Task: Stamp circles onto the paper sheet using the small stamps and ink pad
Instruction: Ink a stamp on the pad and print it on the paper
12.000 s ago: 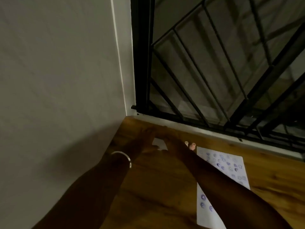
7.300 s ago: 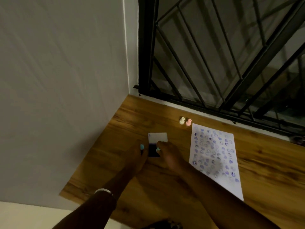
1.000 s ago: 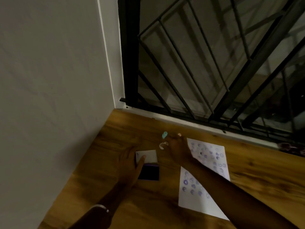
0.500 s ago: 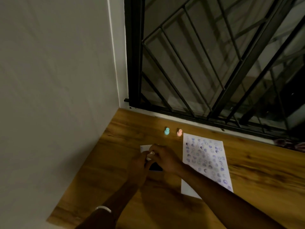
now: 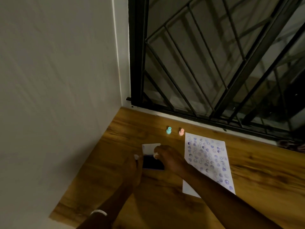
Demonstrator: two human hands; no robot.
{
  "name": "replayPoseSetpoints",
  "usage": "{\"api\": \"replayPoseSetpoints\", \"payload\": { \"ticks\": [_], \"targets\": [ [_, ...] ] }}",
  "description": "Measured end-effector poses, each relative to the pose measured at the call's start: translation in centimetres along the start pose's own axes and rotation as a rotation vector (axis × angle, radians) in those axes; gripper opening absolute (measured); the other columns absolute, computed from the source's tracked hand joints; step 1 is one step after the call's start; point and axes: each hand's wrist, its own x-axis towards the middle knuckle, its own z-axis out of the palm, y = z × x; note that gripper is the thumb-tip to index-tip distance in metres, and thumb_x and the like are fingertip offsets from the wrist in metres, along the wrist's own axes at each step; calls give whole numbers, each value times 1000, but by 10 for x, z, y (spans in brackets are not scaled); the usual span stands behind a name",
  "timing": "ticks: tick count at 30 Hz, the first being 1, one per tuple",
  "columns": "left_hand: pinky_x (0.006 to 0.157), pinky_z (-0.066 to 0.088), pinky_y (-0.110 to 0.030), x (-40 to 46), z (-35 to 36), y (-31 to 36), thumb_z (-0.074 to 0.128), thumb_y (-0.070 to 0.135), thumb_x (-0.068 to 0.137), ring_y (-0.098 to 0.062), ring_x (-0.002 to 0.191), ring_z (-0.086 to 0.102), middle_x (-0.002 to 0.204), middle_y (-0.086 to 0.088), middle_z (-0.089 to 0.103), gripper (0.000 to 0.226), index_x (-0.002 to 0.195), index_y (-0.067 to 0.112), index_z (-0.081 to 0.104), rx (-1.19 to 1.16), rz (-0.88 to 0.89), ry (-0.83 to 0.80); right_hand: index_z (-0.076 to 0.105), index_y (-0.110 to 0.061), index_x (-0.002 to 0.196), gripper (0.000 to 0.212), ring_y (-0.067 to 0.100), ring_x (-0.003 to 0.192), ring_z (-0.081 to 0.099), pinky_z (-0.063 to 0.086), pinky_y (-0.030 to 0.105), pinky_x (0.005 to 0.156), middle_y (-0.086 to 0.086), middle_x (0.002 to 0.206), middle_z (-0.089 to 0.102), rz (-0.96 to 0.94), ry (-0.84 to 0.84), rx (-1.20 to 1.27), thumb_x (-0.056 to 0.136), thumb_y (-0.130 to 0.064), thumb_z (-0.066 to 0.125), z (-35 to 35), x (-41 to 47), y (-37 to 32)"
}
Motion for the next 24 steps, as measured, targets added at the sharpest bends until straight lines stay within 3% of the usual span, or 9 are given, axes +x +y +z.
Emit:
{"api": "replayPoseSetpoints", "payload": {
  "ticks": [2, 5, 8, 11, 15, 24],
  "targets": [
    [81, 54, -48, 1, 0, -2, 42, 37, 98, -26, 86, 63, 95, -11, 66, 34, 99, 8, 59, 47, 46, 40, 57, -10, 112, 19, 27, 113, 55, 49, 41, 94, 13, 122, 60, 17, -60, -24, 96, -19, 53, 6, 2, 0],
    [77, 53, -46, -4, 2, -6, 38, 44, 93, -26, 85, 61, 95, -7, 62, 38, 104, 11, 54, 172, 46, -34, 57, -9, 115, 21, 27, 113, 54, 46, 36, 94, 13, 122, 59, -3, -110, -34, 96, -16, 52, 15, 3, 0],
    [68, 50, -41, -7, 8, -11, 37, 42, 94, -19, 75, 54, 85, -4, 57, 34, 91, 12, 53, 174, 85, -9, 60, -6, 111, 19, 28, 109, 55, 44, 34, 90, 15, 118, 61, -11, -113, -21, 96, -13, 51, 22, 6, 0],
    [71, 48, -37, -5, 12, -12, 50, 28, 95, -18, 79, 52, 85, -1, 56, 14, 89, 15, 52, 224, 72, -13, 62, -4, 107, 17, 28, 107, 57, 44, 32, 87, 15, 116, 62, -22, -157, -46, 94, -11, 53, 27, 15, 3],
    [68, 44, -31, -6, 15, -8, 56, 27, 92, -16, 73, 52, 78, 2, 57, 14, 81, 19, 53, 347, 155, 26, 63, -6, 102, 13, 26, 101, 59, 44, 28, 79, 14, 112, 64, -43, -165, -61, 93, -11, 54, 33, 21, 12],
    [82, 50, -39, -8, 15, -11, 42, 37, 90, -21, 89, 57, 94, -3, 62, 27, 96, 17, 59, 325, 129, -44, 62, -7, 102, 15, 27, 101, 57, 36, 27, 73, 13, 110, 61, -37, -107, -58, 93, -17, 54, 32, 13, 4]
  ]
}}
